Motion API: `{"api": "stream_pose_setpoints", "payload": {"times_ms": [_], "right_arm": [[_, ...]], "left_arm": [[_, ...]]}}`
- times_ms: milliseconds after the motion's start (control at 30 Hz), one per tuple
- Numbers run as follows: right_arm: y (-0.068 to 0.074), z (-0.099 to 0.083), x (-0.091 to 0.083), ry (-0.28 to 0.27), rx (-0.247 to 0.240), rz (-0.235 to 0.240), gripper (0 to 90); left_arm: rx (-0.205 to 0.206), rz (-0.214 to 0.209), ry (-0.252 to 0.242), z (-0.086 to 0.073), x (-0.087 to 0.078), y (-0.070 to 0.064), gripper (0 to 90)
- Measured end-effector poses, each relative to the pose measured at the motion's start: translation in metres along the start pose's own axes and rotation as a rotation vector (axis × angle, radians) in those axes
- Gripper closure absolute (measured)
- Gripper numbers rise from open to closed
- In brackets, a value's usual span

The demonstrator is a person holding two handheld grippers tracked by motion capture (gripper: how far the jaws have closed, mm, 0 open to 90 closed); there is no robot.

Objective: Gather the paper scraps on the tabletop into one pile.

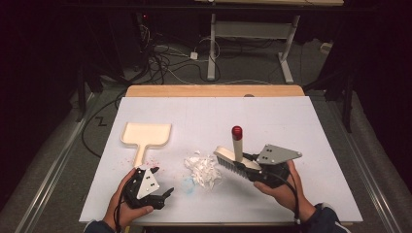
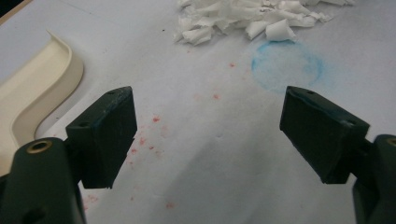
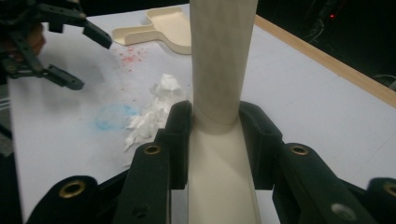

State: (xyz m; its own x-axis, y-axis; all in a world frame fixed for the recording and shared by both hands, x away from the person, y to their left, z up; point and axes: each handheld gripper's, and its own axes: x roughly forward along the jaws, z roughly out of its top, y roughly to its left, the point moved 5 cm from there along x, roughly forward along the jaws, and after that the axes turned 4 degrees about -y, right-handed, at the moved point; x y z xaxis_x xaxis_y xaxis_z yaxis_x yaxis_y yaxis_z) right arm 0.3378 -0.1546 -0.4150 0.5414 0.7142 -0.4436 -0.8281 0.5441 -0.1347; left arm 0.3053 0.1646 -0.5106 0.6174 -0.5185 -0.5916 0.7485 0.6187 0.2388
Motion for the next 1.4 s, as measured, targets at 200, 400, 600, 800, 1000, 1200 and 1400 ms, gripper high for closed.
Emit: {"api": "stream_pose_setpoints", "payload": {"times_ms": [200, 400, 600, 800, 1000, 1200, 1400], "right_arm": [[0.000, -0.013, -0.026, 0.045, 0.003, 0.018, 67.9], [0.012, -0.031, -0.013, 0.102, 0.040, 0.033, 67.9], [0.043, -0.019, 0.014, 0.072, -0.001, 0.078, 67.9], [0.044, -0.006, 0.015, 0.030, -0.025, 0.076, 67.8], [0.031, 0.007, -0.012, -0.056, -0.005, 0.082, 67.8], [0.037, -0.003, -0.027, -0.001, -0.021, 0.136, 67.9], [0.056, -0.013, -0.011, 0.042, -0.024, 0.230, 67.9]], "left_arm": [[-0.005, 0.000, -0.001, 0.000, 0.000, -0.001, 17.9], [0.001, -0.003, 0.001, 0.001, 0.001, -0.002, 17.9], [-0.004, -0.007, -0.001, 0.001, 0.003, -0.001, 17.9], [-0.003, -0.006, -0.005, 0.000, 0.001, 0.000, 17.9], [-0.008, 0.003, -0.005, 0.000, 0.000, 0.001, 17.9], [-0.018, 0.010, -0.008, -0.001, -0.001, 0.002, 17.9], [-0.016, 0.012, -0.007, -0.001, -0.002, 0.001, 17.9]]}}
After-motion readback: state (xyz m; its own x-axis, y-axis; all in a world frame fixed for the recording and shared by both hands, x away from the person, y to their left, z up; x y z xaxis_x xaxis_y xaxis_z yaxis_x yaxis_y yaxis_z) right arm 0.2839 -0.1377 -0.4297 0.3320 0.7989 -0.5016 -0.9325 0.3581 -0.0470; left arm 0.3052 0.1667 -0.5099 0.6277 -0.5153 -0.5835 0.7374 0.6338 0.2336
